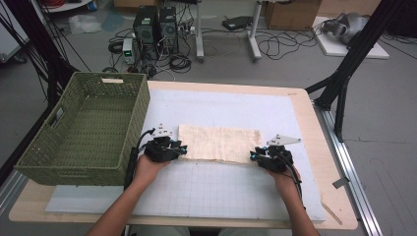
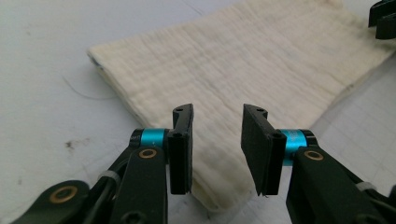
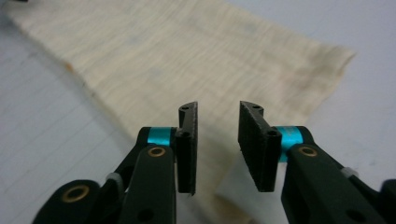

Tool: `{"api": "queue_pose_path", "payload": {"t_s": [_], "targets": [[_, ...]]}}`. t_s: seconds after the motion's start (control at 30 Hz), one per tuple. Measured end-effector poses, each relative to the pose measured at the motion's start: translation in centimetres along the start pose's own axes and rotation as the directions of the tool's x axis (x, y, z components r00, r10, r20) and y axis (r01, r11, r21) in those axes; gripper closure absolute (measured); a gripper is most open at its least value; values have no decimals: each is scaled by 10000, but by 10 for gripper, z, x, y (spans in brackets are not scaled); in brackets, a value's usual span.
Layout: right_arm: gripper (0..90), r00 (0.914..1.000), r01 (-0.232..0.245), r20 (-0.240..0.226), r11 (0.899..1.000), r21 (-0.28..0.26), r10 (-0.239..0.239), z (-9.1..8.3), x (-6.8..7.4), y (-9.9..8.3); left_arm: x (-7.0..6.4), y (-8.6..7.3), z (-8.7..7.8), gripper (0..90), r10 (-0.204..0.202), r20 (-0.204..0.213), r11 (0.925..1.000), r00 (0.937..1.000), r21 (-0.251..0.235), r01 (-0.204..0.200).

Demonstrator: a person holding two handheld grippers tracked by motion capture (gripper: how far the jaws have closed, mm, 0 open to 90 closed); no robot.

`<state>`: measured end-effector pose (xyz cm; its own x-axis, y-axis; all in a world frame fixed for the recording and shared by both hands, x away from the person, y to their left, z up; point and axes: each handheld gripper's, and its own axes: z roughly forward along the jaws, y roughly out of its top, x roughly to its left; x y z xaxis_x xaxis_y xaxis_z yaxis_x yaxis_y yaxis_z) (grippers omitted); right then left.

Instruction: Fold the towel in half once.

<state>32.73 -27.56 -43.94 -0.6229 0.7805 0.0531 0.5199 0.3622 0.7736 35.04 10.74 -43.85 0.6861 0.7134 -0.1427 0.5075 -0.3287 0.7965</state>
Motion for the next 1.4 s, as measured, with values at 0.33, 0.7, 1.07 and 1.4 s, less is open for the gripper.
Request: {"api": "queue_pose_path", "payload": {"t_s": [0.33, 0.7, 1.07, 1.4], "targets": [[721, 9997, 247, 7, 9988, 413, -247, -2, 4, -11, -10, -18, -2, 772, 692, -810, 9976, 9943, 45, -691], [668, 9994, -243, 256, 9997, -39, 243, -22, -1, -18, -10, -26, -13, 748, 115, -622, 9994, 9980, -320, -135], [407, 9855, -705, 1389, 9796, -1880, 976, -71, -14, -23, -5, -20, -33, 374, -253, -514, 9726, 9984, -2322, 127], [212, 9653, -845, 2236, 9717, -2204, 1347, -82, -19, -33, -5, -13, -44, 180, -749, -641, 9529, 9951, -2987, 525]]}}
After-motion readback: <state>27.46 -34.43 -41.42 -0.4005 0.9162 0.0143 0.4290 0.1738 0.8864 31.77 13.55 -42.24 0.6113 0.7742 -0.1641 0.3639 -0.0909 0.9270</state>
